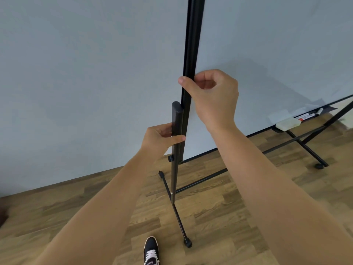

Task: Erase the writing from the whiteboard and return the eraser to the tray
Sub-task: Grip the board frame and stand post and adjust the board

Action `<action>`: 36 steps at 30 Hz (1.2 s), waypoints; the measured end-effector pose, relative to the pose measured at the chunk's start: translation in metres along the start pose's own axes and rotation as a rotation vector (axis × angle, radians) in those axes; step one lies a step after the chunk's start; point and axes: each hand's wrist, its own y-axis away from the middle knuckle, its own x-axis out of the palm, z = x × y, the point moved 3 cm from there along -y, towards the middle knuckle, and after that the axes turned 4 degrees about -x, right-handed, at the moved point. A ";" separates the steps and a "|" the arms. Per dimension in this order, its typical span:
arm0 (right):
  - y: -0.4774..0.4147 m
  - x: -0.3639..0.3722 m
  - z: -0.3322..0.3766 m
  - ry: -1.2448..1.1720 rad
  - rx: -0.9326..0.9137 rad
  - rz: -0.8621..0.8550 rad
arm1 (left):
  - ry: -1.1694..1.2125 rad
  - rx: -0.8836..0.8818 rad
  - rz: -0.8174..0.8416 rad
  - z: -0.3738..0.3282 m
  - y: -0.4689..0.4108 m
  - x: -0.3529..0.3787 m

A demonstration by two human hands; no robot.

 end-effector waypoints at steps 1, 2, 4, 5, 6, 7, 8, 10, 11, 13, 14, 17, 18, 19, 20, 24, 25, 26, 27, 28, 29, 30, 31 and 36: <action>-0.004 0.010 0.001 0.006 0.006 -0.007 | -0.001 0.000 0.008 -0.001 -0.009 -0.008; -0.009 0.021 0.001 0.014 0.012 -0.015 | 0.001 -0.001 0.016 -0.002 -0.020 -0.016; -0.016 0.036 0.002 0.021 0.026 -0.025 | 0.003 -0.002 0.017 -0.004 -0.034 -0.026; -0.022 0.048 0.003 0.025 0.031 -0.030 | 0.005 -0.001 0.013 -0.006 -0.044 -0.034; -0.025 0.057 0.003 0.033 0.035 -0.031 | 0.002 0.000 0.014 -0.007 -0.051 -0.041; -0.030 0.067 0.004 0.040 0.038 -0.036 | -0.002 -0.005 0.017 -0.008 -0.061 -0.049; -0.033 0.075 0.005 0.044 0.042 -0.036 | -0.009 -0.007 0.021 -0.009 -0.068 -0.056; -0.039 0.090 0.007 0.044 0.047 -0.039 | -0.017 -0.011 0.031 -0.011 -0.080 -0.068; -0.042 0.096 0.008 0.046 0.047 -0.042 | -0.019 -0.013 0.031 -0.012 -0.086 -0.073; -0.046 0.110 0.009 0.050 0.050 -0.045 | -0.022 -0.016 0.024 -0.013 -0.096 -0.083; -0.048 0.116 0.010 0.050 0.051 -0.045 | -0.024 -0.015 0.023 -0.014 -0.100 -0.087; -0.055 0.132 0.011 0.058 0.053 -0.045 | -0.024 -0.014 0.030 -0.016 -0.113 -0.098; -0.057 0.136 0.011 0.060 0.055 -0.050 | -0.025 -0.014 0.033 -0.016 -0.118 -0.102; -0.059 0.139 0.011 0.062 0.058 -0.054 | -0.028 -0.015 0.036 -0.017 -0.121 -0.104; -0.060 0.142 0.011 0.063 0.060 -0.060 | -0.031 -0.016 0.042 -0.017 -0.124 -0.106; -0.064 0.147 0.010 0.082 0.054 -0.078 | -0.051 -0.011 0.065 -0.018 -0.133 -0.110; -0.065 0.148 0.011 0.088 0.052 -0.080 | -0.055 -0.010 0.067 -0.018 -0.135 -0.111; -0.066 0.150 0.011 0.093 0.050 -0.081 | -0.055 -0.009 0.068 -0.019 -0.137 -0.112; -0.067 0.152 0.012 0.099 0.049 -0.081 | -0.055 -0.009 0.070 -0.020 -0.138 -0.114; -0.069 0.154 0.012 0.103 0.048 -0.080 | -0.056 -0.006 0.071 -0.021 -0.140 -0.114; -0.070 0.156 0.012 0.107 0.047 -0.081 | -0.062 -0.001 0.074 -0.023 -0.141 -0.115; -0.071 0.157 0.013 0.113 0.046 -0.082 | -0.069 0.005 0.076 -0.025 -0.143 -0.116; -0.073 0.159 0.013 0.120 0.044 -0.083 | -0.073 0.012 0.078 -0.027 -0.144 -0.117; -0.082 0.167 0.012 0.140 0.040 -0.089 | -0.058 0.034 0.079 -0.031 -0.151 -0.119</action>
